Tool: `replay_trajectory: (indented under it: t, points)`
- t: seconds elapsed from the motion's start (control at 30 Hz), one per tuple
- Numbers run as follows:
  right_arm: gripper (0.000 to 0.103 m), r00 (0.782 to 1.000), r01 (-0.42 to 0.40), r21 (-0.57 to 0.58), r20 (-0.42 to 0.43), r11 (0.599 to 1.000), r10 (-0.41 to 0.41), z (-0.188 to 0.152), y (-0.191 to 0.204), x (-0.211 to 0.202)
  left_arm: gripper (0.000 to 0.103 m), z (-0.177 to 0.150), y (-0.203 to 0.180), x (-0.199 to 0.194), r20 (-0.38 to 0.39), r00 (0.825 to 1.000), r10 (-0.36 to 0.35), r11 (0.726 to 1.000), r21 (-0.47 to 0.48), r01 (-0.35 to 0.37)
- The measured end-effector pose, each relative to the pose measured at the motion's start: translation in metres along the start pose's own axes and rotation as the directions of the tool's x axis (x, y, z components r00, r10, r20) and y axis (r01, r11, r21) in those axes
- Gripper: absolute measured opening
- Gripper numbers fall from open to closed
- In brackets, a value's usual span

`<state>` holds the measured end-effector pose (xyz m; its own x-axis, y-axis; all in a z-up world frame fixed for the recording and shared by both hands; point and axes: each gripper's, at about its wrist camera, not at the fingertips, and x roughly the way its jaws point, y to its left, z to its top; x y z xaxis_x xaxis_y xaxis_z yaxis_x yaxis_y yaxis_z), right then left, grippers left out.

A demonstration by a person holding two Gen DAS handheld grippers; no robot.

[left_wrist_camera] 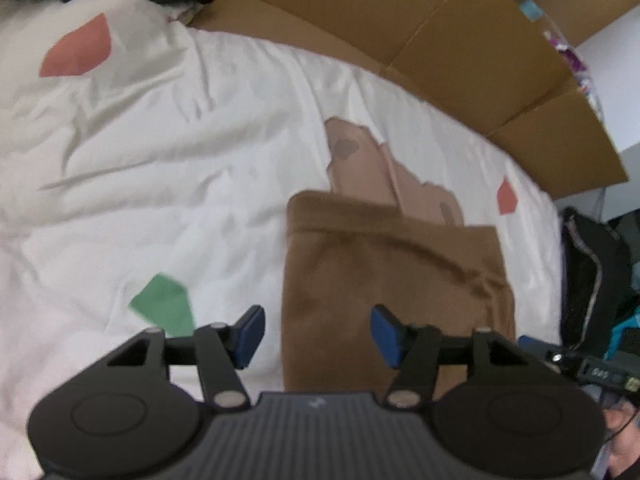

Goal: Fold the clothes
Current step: 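Open both tools and release the folded shirt edge, then lower both open tools onto the folded edge of the brown shirt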

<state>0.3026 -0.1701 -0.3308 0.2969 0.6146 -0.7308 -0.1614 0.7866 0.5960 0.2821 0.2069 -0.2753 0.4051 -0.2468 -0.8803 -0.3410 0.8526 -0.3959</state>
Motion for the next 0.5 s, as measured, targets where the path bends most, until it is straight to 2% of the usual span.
replay_trajectory:
  t: [0.1,0.2,0.3,0.5]
  points:
    - [0.067,1.000,-0.021,0.018,0.011,1.000,0.020,0.004,-0.003,0.009,0.062,0.001,0.001,0.009,0.023,1.000,-0.018,0.999,0.032,0.017]
    - [0.072,0.999,-0.039,0.033,0.021,0.999,0.038,0.009,-0.005,0.018,0.062,0.001,0.004,0.017,0.029,0.999,-0.044,0.999,0.015,0.043]
    - [0.073,0.999,-0.038,0.026,0.024,0.999,0.037,0.018,-0.005,0.025,0.065,-0.001,0.007,0.022,0.035,0.997,-0.065,0.998,0.001,0.065]
    - [0.074,1.000,-0.010,-0.011,0.017,1.000,0.010,0.031,-0.005,0.045,0.066,-0.004,0.014,0.031,0.029,0.998,-0.061,0.998,-0.003,0.062]
